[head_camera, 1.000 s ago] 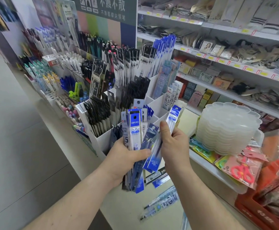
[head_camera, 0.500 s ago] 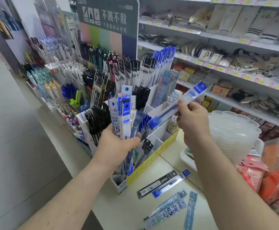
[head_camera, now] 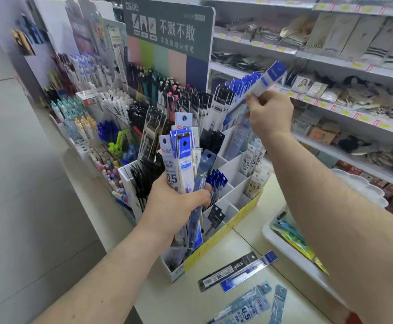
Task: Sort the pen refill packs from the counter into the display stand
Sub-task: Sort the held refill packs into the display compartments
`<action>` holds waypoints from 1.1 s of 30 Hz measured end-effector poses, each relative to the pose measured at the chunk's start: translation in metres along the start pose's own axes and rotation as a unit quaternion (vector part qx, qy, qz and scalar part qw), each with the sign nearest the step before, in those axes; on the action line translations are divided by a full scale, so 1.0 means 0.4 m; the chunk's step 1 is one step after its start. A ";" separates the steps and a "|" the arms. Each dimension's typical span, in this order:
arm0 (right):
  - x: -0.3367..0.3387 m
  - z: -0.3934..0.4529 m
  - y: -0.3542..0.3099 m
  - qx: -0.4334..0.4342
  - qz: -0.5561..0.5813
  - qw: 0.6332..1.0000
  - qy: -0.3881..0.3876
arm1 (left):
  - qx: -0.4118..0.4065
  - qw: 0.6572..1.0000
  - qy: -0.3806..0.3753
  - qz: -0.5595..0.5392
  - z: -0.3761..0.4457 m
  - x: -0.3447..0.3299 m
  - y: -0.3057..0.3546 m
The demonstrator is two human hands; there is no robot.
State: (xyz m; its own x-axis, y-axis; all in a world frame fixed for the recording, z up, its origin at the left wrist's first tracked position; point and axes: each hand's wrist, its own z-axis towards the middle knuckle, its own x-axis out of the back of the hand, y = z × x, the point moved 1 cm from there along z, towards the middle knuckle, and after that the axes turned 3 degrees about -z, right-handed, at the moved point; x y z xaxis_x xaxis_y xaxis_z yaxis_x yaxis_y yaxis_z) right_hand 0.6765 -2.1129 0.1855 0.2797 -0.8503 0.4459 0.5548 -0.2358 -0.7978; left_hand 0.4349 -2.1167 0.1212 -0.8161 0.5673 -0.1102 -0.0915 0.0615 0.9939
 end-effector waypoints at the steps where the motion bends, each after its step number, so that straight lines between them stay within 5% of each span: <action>1: -0.005 0.004 -0.001 0.004 -0.008 1.000 0.000 | 0.001 1.000 0.001 0.002 0.001 0.002 -0.001; 18: -0.113 0.067 0.009 0.032 -0.276 0.944 -0.179 | 0.035 0.999 -0.026 -0.011 -0.012 -0.001 -0.007; 33: -0.146 0.043 0.043 -0.019 -0.248 0.950 -0.190 | 0.048 0.998 -0.025 -0.017 -0.021 -0.012 -0.029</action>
State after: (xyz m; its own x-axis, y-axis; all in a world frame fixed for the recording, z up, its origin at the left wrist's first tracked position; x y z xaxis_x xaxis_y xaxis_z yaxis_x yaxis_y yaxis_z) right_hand 0.6831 -2.0592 0.1525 0.2572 -0.4002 0.8796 0.6660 -0.5861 -0.4614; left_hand 0.4353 -2.1271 0.1103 -0.7836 0.6040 -0.1455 -0.0614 0.1578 0.9856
